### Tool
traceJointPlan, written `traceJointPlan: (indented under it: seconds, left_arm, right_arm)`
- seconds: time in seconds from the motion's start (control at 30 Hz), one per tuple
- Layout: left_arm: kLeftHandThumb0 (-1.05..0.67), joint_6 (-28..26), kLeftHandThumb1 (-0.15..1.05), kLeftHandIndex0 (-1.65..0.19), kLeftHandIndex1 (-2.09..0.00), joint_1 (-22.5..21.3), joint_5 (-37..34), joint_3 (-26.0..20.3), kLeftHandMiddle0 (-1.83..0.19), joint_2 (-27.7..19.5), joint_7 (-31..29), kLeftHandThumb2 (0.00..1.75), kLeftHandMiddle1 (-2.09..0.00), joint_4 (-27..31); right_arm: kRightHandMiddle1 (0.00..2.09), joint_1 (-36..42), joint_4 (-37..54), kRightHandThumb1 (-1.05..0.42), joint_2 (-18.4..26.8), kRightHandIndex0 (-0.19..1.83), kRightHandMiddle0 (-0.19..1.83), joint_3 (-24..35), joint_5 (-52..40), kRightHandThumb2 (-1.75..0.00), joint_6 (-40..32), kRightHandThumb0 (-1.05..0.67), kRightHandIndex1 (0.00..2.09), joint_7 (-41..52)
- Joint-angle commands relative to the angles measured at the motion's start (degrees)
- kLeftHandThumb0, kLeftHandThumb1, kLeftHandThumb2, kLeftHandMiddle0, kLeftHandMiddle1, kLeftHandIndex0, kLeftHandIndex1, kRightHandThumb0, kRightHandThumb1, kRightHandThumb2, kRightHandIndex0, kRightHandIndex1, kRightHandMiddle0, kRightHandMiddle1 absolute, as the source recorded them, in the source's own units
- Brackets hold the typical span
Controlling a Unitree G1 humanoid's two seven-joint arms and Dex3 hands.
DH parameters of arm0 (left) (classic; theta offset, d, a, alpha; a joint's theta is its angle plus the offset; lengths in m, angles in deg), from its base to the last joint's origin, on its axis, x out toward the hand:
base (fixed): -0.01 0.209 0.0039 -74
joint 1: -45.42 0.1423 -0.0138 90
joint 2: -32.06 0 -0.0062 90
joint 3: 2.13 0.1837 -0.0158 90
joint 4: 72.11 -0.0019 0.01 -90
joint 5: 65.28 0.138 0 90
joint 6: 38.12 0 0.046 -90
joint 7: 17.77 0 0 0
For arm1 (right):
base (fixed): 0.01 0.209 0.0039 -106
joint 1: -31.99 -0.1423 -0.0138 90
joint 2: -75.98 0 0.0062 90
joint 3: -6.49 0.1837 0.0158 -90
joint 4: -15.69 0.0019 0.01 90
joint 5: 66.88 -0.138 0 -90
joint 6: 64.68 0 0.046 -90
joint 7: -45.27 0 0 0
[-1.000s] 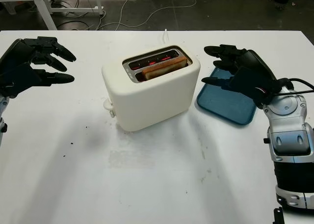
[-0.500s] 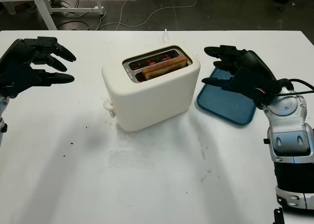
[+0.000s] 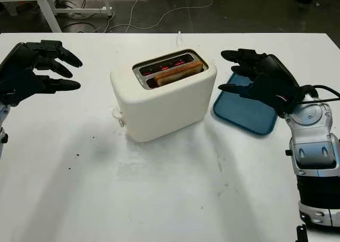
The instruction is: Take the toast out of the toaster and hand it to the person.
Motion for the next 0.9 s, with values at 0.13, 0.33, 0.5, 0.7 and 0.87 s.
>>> traceJointPlan:
  seconds: [0.13,0.33,0.5,0.7,0.87]
  left_arm:
    - [-1.05,0.6,0.7,-0.71,-0.9,-0.4,-0.1,-0.1,-0.76,-0.3,0.2,0.0,-0.94,0.1]
    - [-1.05,1.0,0.7,-0.71,-0.9,-0.7,-0.8,-0.2,-0.76,0.1,0.0,0.0,-0.95,-0.4]
    - [-1.05,0.6,0.69,-0.71,-0.91,-0.7,-1.0,-0.2,-0.76,0.3,0.2,0.0,-0.96,-0.1]
    - [-1.05,0.3,0.69,-0.7,-0.91,-0.5,-0.8,-0.2,-0.75,0.1,0.3,0.0,-0.97,0.3]
    - [-1.05,1.3,0.7,-0.7,-0.92,-0.3,-0.4,-0.2,-0.74,-0.2,0.6,0.01,-0.98,0.1]
  right_arm:
    - [0.0,-0.4,-0.3,-0.89,-0.6,0.5,0.45,0.3,-1.6,0.0,0.7,-0.64,0.04,0.0]
    - [0.0,-0.4,0.2,-0.88,-0.4,0.49,0.45,0.2,-1.5,0.0,-0.2,-0.63,0.03,-0.2]
    - [0.0,-0.2,0.4,-0.89,-0.1,0.5,0.45,0.1,-1.3,0.0,-0.1,-0.64,0.04,-0.2]
    - [0.0,-0.3,0.1,-0.88,-0.3,0.49,0.45,0.4,-1.8,0.0,0.4,-0.62,0.03,-0.1]
    - [0.0,-0.3,0.2,-0.89,-0.3,0.49,0.45,0.3,-1.7,0.0,0.1,-0.63,0.04,-0.1]
